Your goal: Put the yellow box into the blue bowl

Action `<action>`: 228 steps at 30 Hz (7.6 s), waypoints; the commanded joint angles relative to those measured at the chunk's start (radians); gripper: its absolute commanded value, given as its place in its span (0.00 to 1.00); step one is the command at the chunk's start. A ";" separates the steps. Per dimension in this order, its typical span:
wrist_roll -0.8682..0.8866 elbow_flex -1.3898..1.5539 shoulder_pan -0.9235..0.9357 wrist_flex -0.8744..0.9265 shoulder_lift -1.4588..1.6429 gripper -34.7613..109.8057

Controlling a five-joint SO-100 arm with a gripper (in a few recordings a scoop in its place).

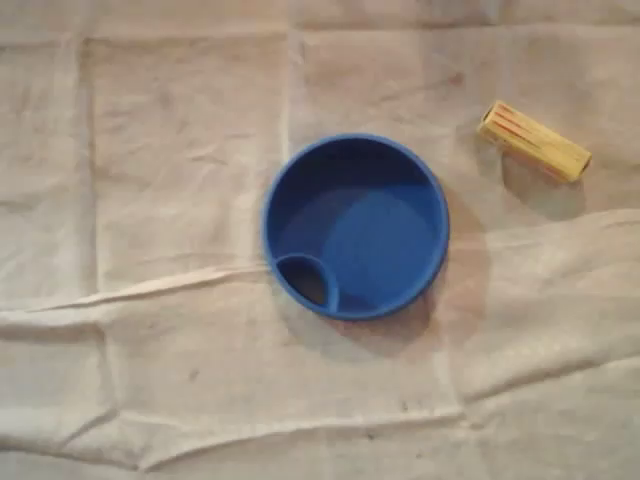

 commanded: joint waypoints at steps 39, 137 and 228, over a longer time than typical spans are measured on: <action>-0.003 -0.089 -0.012 -0.009 0.028 0.24; 1.028 -0.574 -0.189 -0.480 -1.950 0.49; 0.996 -0.589 -0.209 -0.488 -2.010 0.24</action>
